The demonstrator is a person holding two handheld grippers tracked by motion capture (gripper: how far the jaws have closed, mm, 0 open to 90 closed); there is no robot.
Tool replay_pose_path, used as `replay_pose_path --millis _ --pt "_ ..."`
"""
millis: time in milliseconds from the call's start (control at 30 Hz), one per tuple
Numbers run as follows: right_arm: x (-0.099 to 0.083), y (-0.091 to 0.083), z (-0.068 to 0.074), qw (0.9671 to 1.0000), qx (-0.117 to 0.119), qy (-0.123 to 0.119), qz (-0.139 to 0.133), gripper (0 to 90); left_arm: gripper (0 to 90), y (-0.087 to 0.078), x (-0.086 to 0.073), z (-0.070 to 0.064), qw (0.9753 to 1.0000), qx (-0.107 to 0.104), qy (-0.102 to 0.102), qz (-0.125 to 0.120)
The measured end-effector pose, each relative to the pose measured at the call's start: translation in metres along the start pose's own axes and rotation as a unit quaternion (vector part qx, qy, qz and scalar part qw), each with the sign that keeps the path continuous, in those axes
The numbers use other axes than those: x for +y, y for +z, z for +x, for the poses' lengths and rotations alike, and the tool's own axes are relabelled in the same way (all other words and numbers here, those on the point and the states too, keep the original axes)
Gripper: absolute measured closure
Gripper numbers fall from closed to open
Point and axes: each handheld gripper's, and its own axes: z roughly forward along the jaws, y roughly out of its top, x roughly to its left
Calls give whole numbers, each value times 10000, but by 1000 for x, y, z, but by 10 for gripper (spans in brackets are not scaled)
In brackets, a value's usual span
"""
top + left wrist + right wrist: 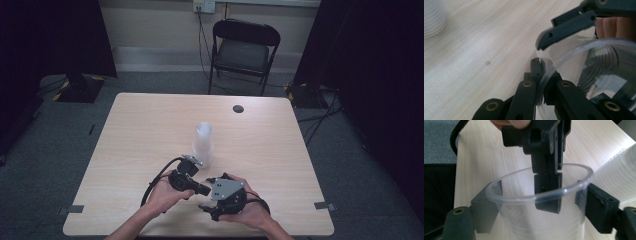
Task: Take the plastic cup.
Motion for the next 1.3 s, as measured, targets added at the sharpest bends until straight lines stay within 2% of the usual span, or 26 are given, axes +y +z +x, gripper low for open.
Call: replay_pose_path --millis 100,233,433,633,700,767,867,900,1000,1100,1233,1300 --pt "1 -1 0 10000 -31 26 -45 228 889 3 0 0 10000 0 -30 62" --pt "2 -1 2 9999 -27 77 -92 227 881 7 0 -3 9999 -15 53 129" --pt "3 -3 3 9998 -36 111 -131 241 884 4 0 -4 10000 -30 26 62" --pt "3 -4 2 9997 -24 184 -179 256 869 3 0 -4 9999 9 110 19" --pt "3 -5 1 9996 -29 216 -194 258 865 2 0 -3 9998 -1 179 -40" --pt "2 -6 0 9994 -54 265 -228 259 846 2 0 -3 9997 51 199 -122" --pt "2 -7 -2 9991 -87 315 -267 260 819 1 0 -2 9996 21 203 -205" --pt "2 -8 -2 9991 -95 324 -273 260 811 1 0 -3 9994 123 195 -243" --pt "2 -8 -3 9990 -118 337 -274 261 805 0 0 -3 9994 84 176 -298" --pt "2 -9 -3 9989 -131 355 -274 261 787 -2 0 -3 9988 21 163 -452" --pt "1 -10 -3 9986 -155 413 -279 262 762 -4 0 -4 9984 85 190 -526" --pt "1 -11 -4 9984 -177 448 -294 262 755 -6 0 -4 9975 76 174 -680"
